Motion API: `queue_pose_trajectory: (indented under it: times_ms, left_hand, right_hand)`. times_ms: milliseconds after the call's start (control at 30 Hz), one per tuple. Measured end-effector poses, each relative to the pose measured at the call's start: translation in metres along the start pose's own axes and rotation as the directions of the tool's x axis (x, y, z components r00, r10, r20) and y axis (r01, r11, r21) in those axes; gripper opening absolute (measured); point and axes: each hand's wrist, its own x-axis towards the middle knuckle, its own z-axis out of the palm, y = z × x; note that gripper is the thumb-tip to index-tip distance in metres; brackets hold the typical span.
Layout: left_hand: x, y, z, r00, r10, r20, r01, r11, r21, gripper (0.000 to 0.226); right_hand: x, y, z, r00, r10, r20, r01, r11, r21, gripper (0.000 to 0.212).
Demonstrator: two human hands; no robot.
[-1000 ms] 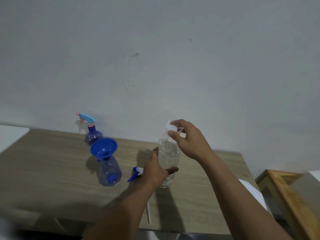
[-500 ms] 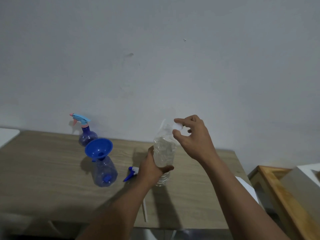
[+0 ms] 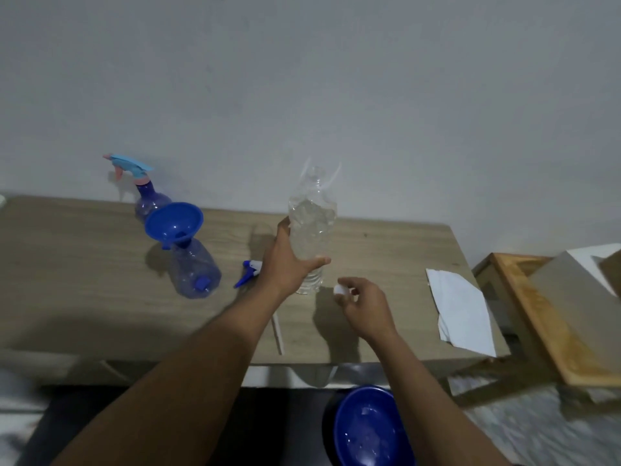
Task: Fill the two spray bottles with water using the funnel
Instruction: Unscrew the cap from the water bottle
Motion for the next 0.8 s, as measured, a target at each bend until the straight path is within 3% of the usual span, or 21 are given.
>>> queue_pose_trajectory:
  times_ms: [133,333,533,800]
  left_hand:
    - [0.0,-0.005,0.001,1.0,-0.009,0.006,0.009,1.0,-0.016,0.107]
    - [-0.002,-0.006,0.003,1.0,-0.007,0.02,0.008,1.0,-0.03,0.108]
    - [-0.005,-0.007,0.003,1.0,-0.023,0.02,0.024,0.998,-0.058,0.107]
    - [-0.006,-0.006,-0.001,0.998,-0.05,0.03,0.05,0.999,-0.016,0.108]
  right_hand:
    - [-0.011,0.022,0.031,0.989,0.06,0.138,-0.053,0.997,-0.05,0.029]
    - [-0.008,0.032,0.048,0.986,0.041,0.163,-0.02,0.991,-0.129,0.03]
    - [-0.007,0.032,0.043,0.983,0.06,0.173,-0.051,0.997,-0.054,0.034]
    - [-0.001,0.025,0.032,0.988,-0.02,0.151,0.029,0.998,-0.057,0.028]
